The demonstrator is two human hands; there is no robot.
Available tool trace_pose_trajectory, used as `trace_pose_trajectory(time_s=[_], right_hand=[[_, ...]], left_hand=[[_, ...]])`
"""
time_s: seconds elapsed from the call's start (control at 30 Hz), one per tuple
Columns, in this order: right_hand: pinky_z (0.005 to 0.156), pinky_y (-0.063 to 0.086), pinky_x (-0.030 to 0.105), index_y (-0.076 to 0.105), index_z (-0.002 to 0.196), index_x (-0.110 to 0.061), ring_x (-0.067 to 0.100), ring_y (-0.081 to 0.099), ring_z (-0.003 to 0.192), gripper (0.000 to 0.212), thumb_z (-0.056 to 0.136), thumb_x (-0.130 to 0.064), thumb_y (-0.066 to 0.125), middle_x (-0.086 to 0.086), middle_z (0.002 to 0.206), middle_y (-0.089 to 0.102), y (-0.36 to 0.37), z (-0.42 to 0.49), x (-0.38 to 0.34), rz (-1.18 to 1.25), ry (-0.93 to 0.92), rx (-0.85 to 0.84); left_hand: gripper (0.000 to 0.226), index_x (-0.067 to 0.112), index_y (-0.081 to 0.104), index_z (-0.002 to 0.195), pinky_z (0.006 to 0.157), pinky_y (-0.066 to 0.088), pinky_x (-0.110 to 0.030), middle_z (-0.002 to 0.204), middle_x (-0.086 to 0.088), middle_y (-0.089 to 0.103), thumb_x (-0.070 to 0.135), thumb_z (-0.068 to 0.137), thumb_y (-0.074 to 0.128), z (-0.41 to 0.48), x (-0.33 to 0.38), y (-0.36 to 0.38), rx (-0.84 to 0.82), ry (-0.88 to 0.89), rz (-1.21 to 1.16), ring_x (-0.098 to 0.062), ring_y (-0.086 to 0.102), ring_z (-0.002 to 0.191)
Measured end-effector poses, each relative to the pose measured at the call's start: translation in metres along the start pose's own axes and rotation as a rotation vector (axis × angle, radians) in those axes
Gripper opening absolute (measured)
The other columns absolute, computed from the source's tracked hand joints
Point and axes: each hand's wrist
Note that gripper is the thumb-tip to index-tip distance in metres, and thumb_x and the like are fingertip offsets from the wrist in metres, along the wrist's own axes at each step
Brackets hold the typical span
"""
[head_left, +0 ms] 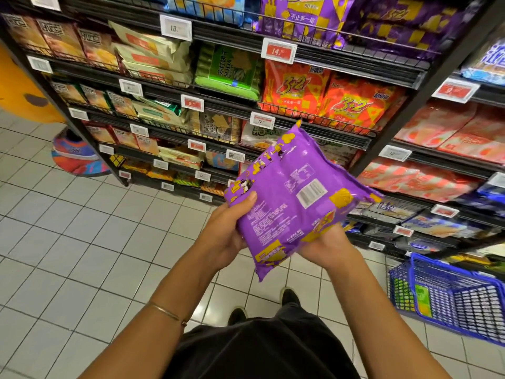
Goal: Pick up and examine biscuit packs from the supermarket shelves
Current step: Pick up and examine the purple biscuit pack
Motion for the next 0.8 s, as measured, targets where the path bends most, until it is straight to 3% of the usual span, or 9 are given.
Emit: trace_pose_trajectory(time_s=[0.1, 0.13, 0.17, 0.23, 0.3, 0.43, 0.53, 0.63, 0.8], right_hand=[[0.089, 0.057, 0.037, 0.081, 0.094, -0.016, 0.025, 0.071, 0.096, 0.024, 0.074, -0.029, 0.083, 0.015, 0.103, 0.075, -0.006, 0.001, -0.016, -0.135, -0.164, 0.073], [0.086, 0.056, 0.034, 0.082, 0.088, -0.016, 0.025, 0.071, 0.092, 0.036, 0.06, -0.031, 0.097, 0.017, 0.098, 0.075, -0.008, 0.0, -0.022, -0.097, -0.147, 0.07], [0.089, 0.056, 0.035, 0.082, 0.093, -0.014, 0.025, 0.073, 0.096, 0.043, 0.06, -0.037, 0.099, 0.016, 0.104, 0.076, -0.01, -0.003, -0.027, -0.05, -0.109, 0.031], [0.104, 0.053, 0.045, 0.077, 0.121, -0.014, 0.027, 0.069, 0.12, 0.061, 0.083, -0.062, 0.076, 0.011, 0.13, 0.072, -0.01, -0.008, -0.035, -0.056, -0.034, -0.023], [0.104, 0.053, 0.051, 0.073, 0.128, -0.013, 0.03, 0.066, 0.124, 0.076, 0.08, -0.072, 0.072, 0.012, 0.134, 0.069, -0.01, -0.012, -0.04, -0.091, 0.021, -0.075], [0.074, 0.066, 0.038, 0.078, 0.107, -0.011, 0.025, 0.078, 0.092, 0.08, 0.041, -0.048, 0.105, 0.013, 0.109, 0.079, -0.009, -0.016, -0.042, -0.422, 0.043, -0.011], [0.068, 0.063, 0.031, 0.066, 0.121, -0.008, 0.025, 0.079, 0.091, 0.067, 0.064, -0.026, 0.095, 0.013, 0.111, 0.078, -0.006, -0.011, -0.043, -0.644, 0.069, 0.044], [0.069, 0.063, 0.031, 0.07, 0.115, -0.013, 0.025, 0.078, 0.092, 0.042, 0.075, -0.015, 0.081, 0.012, 0.112, 0.079, -0.012, -0.009, -0.04, -0.671, 0.027, 0.058], [0.074, 0.062, 0.032, 0.065, 0.122, -0.01, 0.024, 0.078, 0.095, 0.053, 0.071, -0.009, 0.081, 0.01, 0.113, 0.078, -0.016, -0.009, -0.037, -0.701, -0.092, 0.09]], left_hand=[[0.065, 0.007, 0.057, 0.143, 0.105, 0.051, -0.057, 0.136, -0.02, 0.067, 0.029, 0.084, 0.073, 0.0, 0.004, -0.008, 0.06, 0.061, -0.067, -0.041, 0.062, 0.127], [0.066, 0.006, 0.056, 0.143, 0.104, 0.051, -0.057, 0.137, -0.022, 0.066, 0.027, 0.083, 0.074, 0.0, 0.006, -0.01, 0.076, 0.089, -0.067, -0.042, 0.062, 0.125], [0.066, 0.004, 0.056, 0.143, 0.101, 0.052, -0.055, 0.137, -0.024, 0.065, 0.026, 0.082, 0.074, -0.001, 0.009, -0.013, 0.084, 0.114, -0.063, -0.042, 0.062, 0.122], [0.066, 0.002, 0.055, 0.142, 0.091, 0.06, -0.049, 0.135, -0.025, 0.066, 0.024, 0.082, 0.075, -0.004, 0.016, -0.018, 0.083, 0.147, -0.044, -0.04, 0.067, 0.114], [0.066, 0.001, 0.057, 0.139, 0.075, 0.065, -0.042, 0.126, -0.022, 0.071, 0.023, 0.08, 0.076, -0.007, 0.024, -0.02, 0.073, 0.158, -0.026, -0.034, 0.074, 0.1], [0.064, 0.002, 0.06, 0.134, 0.065, 0.063, -0.036, 0.109, -0.015, 0.077, 0.022, 0.077, 0.078, -0.01, 0.03, -0.021, 0.043, 0.156, 0.028, -0.028, 0.078, 0.087], [0.061, 0.004, 0.059, 0.135, 0.068, 0.064, -0.038, 0.119, -0.022, 0.074, 0.017, 0.079, 0.081, -0.01, 0.03, -0.023, 0.018, 0.184, 0.054, -0.03, 0.076, 0.091], [0.06, 0.005, 0.061, 0.131, 0.069, 0.063, -0.036, 0.114, -0.018, 0.075, 0.01, 0.075, 0.082, -0.007, 0.03, -0.028, -0.005, 0.232, 0.086, -0.029, 0.076, 0.089], [0.056, 0.008, 0.063, 0.123, 0.071, 0.063, -0.033, 0.107, -0.008, 0.079, 0.004, 0.069, 0.079, -0.002, 0.033, -0.033, -0.032, 0.338, 0.191, -0.023, 0.077, 0.088]])
Point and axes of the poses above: each hand's wrist, its own z-axis towards the middle knuckle, its own y-axis out of the palm, x = y × z
